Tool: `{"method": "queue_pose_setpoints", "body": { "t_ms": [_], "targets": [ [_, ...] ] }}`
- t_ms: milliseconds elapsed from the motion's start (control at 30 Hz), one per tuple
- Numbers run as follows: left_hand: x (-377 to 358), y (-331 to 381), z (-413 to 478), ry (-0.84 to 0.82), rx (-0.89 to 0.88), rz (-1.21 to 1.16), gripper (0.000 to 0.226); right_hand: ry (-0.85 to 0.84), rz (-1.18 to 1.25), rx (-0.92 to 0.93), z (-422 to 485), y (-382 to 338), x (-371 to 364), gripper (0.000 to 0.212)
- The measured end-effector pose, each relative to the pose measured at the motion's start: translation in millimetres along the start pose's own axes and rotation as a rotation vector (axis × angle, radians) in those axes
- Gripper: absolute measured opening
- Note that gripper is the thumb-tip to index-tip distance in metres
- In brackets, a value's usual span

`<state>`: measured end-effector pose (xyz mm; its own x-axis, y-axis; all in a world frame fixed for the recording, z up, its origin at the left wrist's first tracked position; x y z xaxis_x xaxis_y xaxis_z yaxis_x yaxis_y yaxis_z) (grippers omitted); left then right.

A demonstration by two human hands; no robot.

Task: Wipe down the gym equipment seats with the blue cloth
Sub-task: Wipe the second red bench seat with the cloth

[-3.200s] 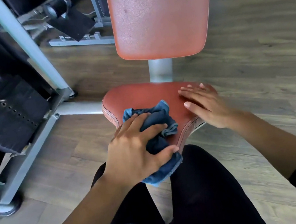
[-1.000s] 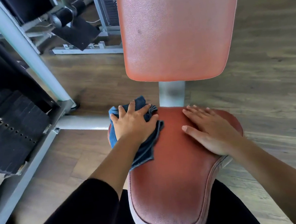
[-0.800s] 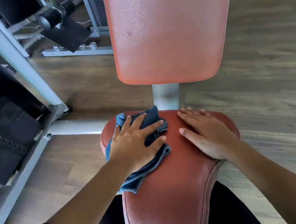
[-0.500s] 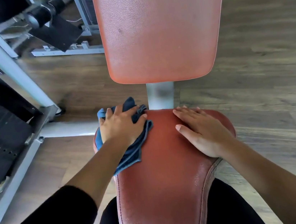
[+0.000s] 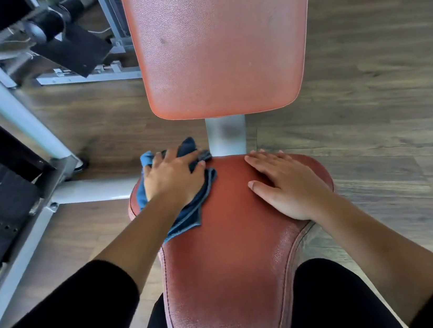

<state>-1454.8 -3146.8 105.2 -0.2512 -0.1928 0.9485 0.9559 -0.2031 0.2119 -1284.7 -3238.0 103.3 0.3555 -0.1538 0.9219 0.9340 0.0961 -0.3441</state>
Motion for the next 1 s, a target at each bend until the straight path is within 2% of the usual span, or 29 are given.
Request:
{"method": "queue_pose_setpoints", "body": {
  "t_ms": [100, 200, 267, 333, 433, 633, 800, 867, 933, 967, 1000],
  "targets": [
    [0.6, 29.6, -23.3, -0.057, -0.157, -0.074, 0.038, 0.004, 0.010, -0.012, -0.5, 1.3, 1.6, 0.059],
    [20.2, 14.2, -47.4, -0.014, -0.238, -0.191, 0.044, 0.019, 0.004, -0.039, -1.8, 4.3, 3.2, 0.060],
    [27.1, -7.6, -42.0, 0.036, -0.186, -0.180, 0.041, 0.023, -0.020, -0.057, -2.9, 6.5, 3.8, 0.062],
    [23.2, -18.8, -26.6, 0.034, -0.062, -0.129, 0.036, 0.028, -0.053, -0.087, -6.6, 11.1, 5.8, 0.063],
    [13.9, 2.2, -11.7, -0.003, 0.018, -0.047, 0.041, 0.038, -0.062, -0.152, -19.6, 23.2, 11.8, 0.067],
    [3.8, 71.7, -37.7, -0.151, -0.163, -0.154, 0.042, 0.016, -0.029, -0.191, -45.7, 46.2, 19.6, 0.064],
    [6.8, 78.9, -70.1, -0.256, -0.229, -0.270, 0.054, -0.003, 0.023, -0.238, -48.7, 47.2, 20.4, 0.052],
    [25.8, 66.7, -64.4, -0.213, -0.095, -0.484, 0.053, 0.014, 0.064, -0.277, -43.9, 40.4, 22.4, 0.051],
    [44.8, 31.1, -52.3, -0.095, 0.191, -0.718, 0.035, 0.091, 0.125, -0.285, -35.7, 23.5, 29.1, 0.051],
    [54.0, 13.4, -45.9, -0.006, 0.251, -0.770, 0.030, 0.122, 0.156, -0.267, -31.0, 10.1, 31.9, 0.052],
    [58.0, -1.1, -39.5, 0.059, 0.231, -0.704, 0.029, 0.134, 0.180, -0.237, -26.5, -5.9, 33.0, 0.053]
  ]
}}
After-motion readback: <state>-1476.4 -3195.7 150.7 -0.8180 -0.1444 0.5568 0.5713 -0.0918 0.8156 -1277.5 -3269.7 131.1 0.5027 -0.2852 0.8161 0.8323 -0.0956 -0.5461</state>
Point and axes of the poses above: each hand's wrist, its own z-axis towards the middle knuckle, its own x-axis out of the back of the hand, y = z × x, the point moved 9 cm from there along z, towards the middle knuckle, and after that the axes turned 13 degrees about y, right-handed, at the moved point
